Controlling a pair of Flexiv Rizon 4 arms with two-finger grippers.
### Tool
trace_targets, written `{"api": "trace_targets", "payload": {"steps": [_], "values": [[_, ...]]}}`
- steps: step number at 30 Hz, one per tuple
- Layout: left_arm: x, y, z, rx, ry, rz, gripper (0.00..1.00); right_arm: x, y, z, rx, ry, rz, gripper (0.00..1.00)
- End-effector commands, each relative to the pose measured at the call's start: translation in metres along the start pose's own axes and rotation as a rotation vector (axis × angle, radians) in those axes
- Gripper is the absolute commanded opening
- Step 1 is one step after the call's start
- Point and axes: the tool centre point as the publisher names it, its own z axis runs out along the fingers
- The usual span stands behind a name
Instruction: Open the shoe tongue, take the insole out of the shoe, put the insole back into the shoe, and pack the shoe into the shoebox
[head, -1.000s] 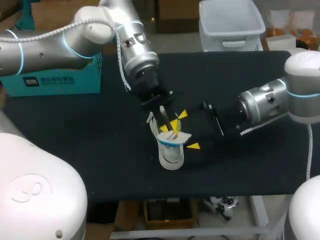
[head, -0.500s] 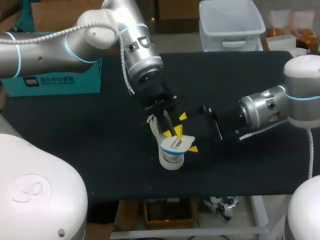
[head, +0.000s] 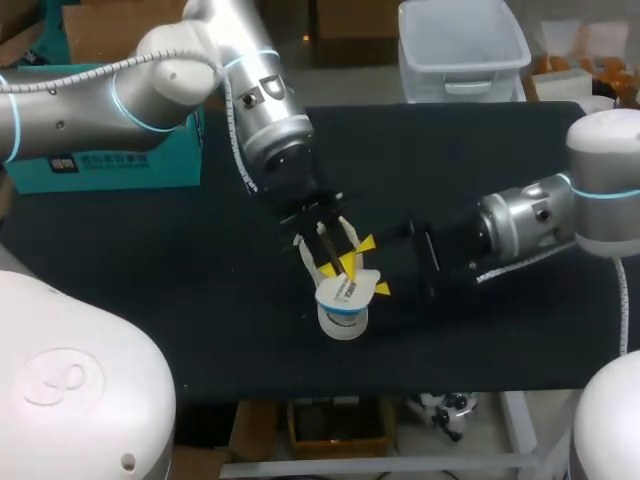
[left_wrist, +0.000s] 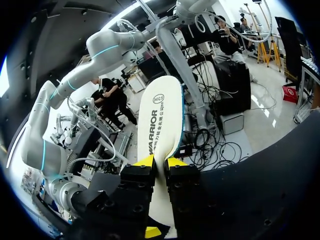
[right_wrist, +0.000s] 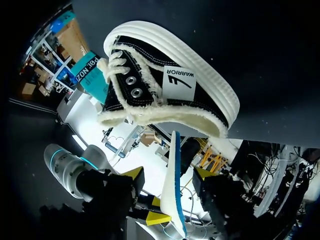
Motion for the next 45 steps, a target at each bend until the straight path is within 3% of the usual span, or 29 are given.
{"api": "trace_targets", "payload": {"steps": [1,7,11,15,19,21,24,29,32,45], "values": [[0.0026,0.0017,0.0005,-0.001,-0.012,0.009,0.00,-0.0019,0.0057,0.0023,0.014,0.004,0.000,0.40],[0.0029,0.0010,0.0012,-0.003,-0.011,0.021,0.00,-0.0036,0.0078,0.0040,0.019,0.010,0.001,0.40],[0.0029,0.0010,0.0014,-0.003,-0.012,0.025,0.00,-0.0039,0.0077,0.0042,0.019,0.010,0.003,0.33],[0.0031,0.0008,0.0015,-0.009,-0.008,0.028,0.00,-0.0052,0.0071,0.0042,0.018,0.011,0.004,0.00],[0.0042,0.0015,0.0016,-0.018,-0.001,0.025,0.00,-0.0060,0.0074,0.0040,0.021,0.012,0.007,0.04],[0.0054,0.0023,0.0008,-0.020,0.000,0.023,0.00,-0.0061,0.0075,0.0034,0.022,0.009,0.011,0.32],[0.0070,0.0029,-0.0005,-0.021,-0.003,0.020,0.00,-0.0061,0.0075,0.0020,0.020,0.006,0.017,0.40],[0.0078,0.0033,-0.0010,-0.022,-0.007,0.020,0.00,-0.0057,0.0100,0.0023,0.024,0.003,0.020,0.31],[0.0079,0.0049,-0.0005,-0.020,-0.008,0.018,0.00,-0.0057,0.0122,0.0032,0.034,0.000,0.024,0.00],[0.0113,0.0075,-0.0015,-0.043,-0.020,-0.006,0.00,-0.0078,0.0135,0.0047,0.039,-0.003,0.002,0.00]]}}
